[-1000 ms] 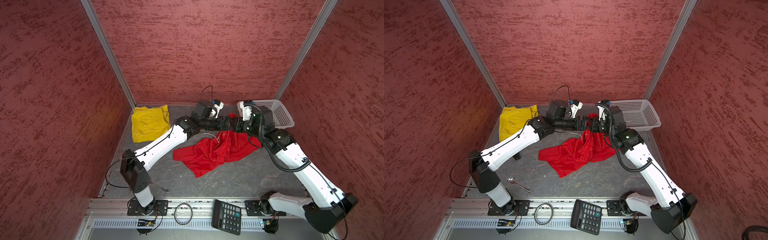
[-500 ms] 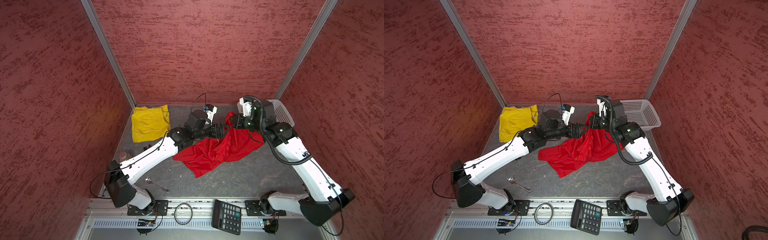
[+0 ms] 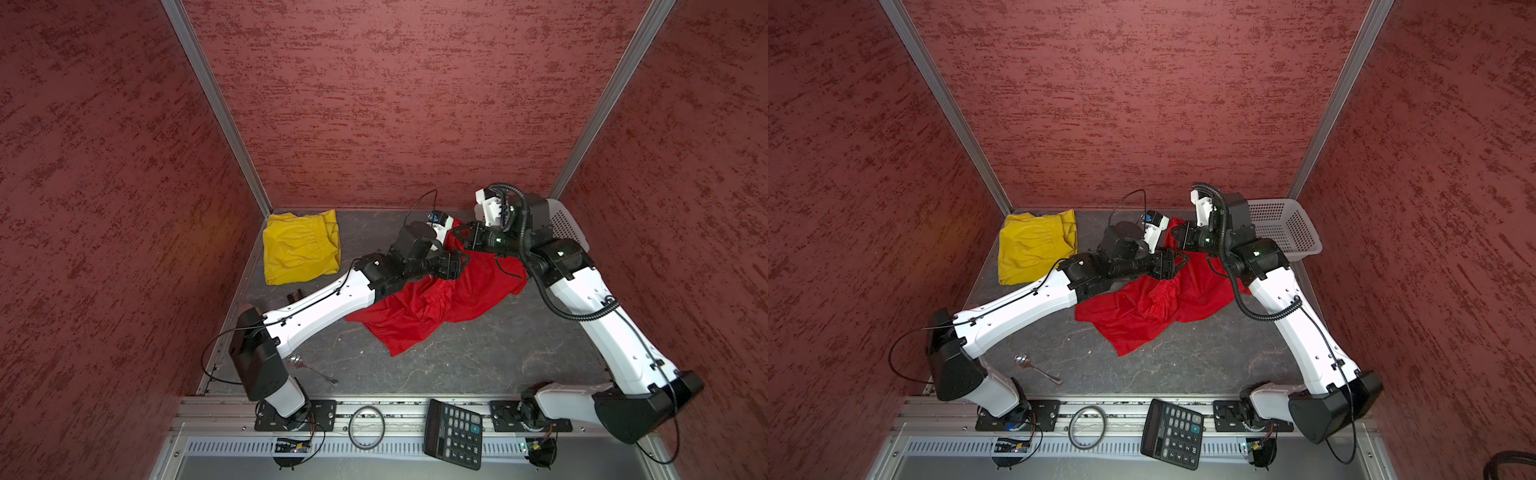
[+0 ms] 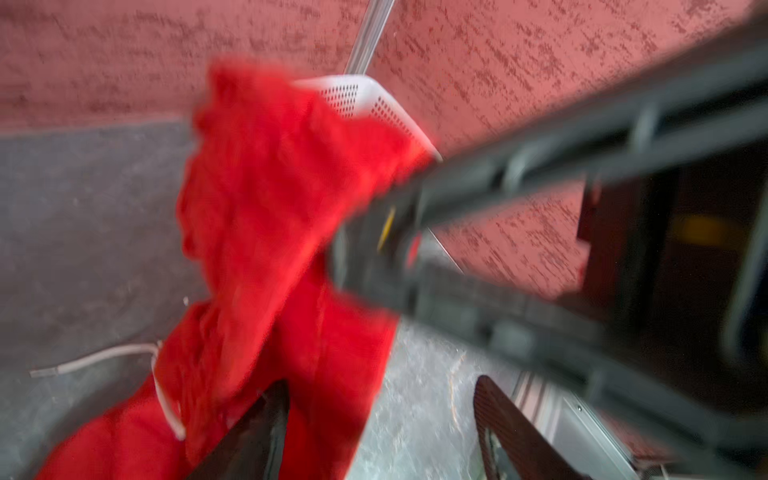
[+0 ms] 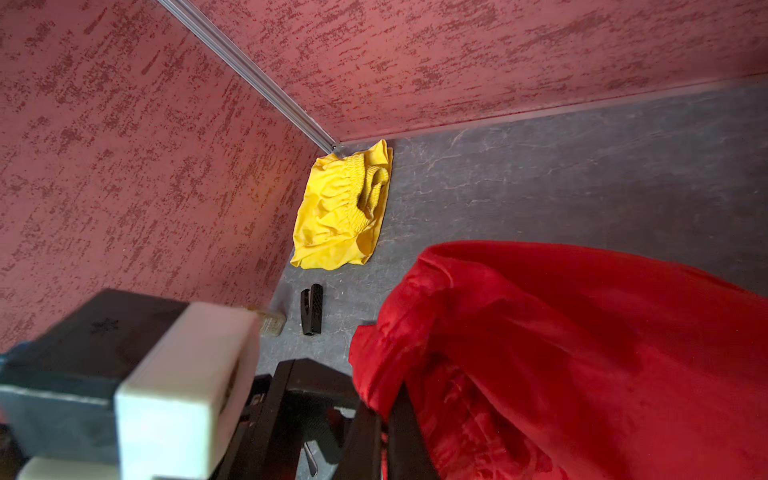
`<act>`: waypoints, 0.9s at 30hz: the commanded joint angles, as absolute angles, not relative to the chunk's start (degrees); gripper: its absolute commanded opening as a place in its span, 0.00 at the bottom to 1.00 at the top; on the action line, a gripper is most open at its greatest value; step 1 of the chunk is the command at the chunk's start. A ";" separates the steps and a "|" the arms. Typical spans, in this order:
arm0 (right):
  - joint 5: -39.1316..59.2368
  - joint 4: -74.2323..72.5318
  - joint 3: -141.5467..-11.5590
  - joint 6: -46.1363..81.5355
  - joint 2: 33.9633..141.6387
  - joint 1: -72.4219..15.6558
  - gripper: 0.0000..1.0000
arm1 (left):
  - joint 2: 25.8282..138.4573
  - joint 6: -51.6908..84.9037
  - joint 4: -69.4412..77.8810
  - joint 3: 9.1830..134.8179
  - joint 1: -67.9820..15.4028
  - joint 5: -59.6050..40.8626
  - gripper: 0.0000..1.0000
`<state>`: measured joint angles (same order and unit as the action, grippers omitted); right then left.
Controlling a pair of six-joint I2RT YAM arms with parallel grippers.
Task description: Fold and stack the shorts
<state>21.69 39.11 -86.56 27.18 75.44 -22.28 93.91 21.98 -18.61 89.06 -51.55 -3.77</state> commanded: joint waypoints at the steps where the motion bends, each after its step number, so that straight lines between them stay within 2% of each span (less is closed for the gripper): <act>1: 24.75 36.25 -87.53 28.80 74.55 -22.01 0.00 | 97.51 18.07 -23.52 95.17 -51.77 2.47 0.62; 3: 25.27 35.98 -87.43 29.05 74.23 -21.97 0.00 | 99.26 17.52 -26.84 97.86 -51.56 5.16 0.49; 6: 25.67 35.56 -87.19 29.28 73.44 -21.88 0.00 | 99.55 16.57 -28.89 99.20 -51.51 7.34 0.14; 7: 25.50 35.38 -86.92 29.27 73.24 -21.81 0.01 | 99.09 16.52 -29.18 98.94 -51.50 7.95 0.05; 8: 25.33 35.17 -86.71 29.28 73.05 -21.78 0.03 | 98.40 16.44 -29.27 98.59 -51.45 8.22 0.00; 10: 25.03 34.26 -85.67 29.27 72.49 -21.49 0.13 | 96.41 16.59 -29.51 96.90 -51.09 8.13 0.00; 11: 24.83 33.54 -85.07 29.27 72.15 -21.19 0.24 | 95.30 16.82 -29.53 95.82 -50.77 7.26 0.00; 13: 23.24 32.37 -83.50 29.05 71.00 -20.29 0.56 | 92.18 17.80 -29.95 92.97 -49.57 2.58 0.00; 15: 20.62 32.07 -82.26 28.25 69.63 -19.09 0.74 | 88.98 19.24 -30.25 89.38 -47.63 -5.49 0.00; 16: 19.32 32.22 -81.41 27.61 68.81 -18.37 0.78 | 87.19 20.00 -29.93 86.90 -46.43 -10.85 0.00; 22: 13.49 33.99 -75.82 23.91 63.95 -15.79 0.81 | 77.97 26.03 -29.07 70.67 -40.22 -31.19 0.00; 27: 11.86 36.00 -69.48 22.70 64.78 -15.39 0.78 | 73.37 28.87 -31.80 62.28 -38.26 -36.00 0.00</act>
<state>14.94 34.26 -72.62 24.53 63.51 -15.70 75.31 26.26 -30.13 64.88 -38.74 -28.56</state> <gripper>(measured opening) 0.786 0.062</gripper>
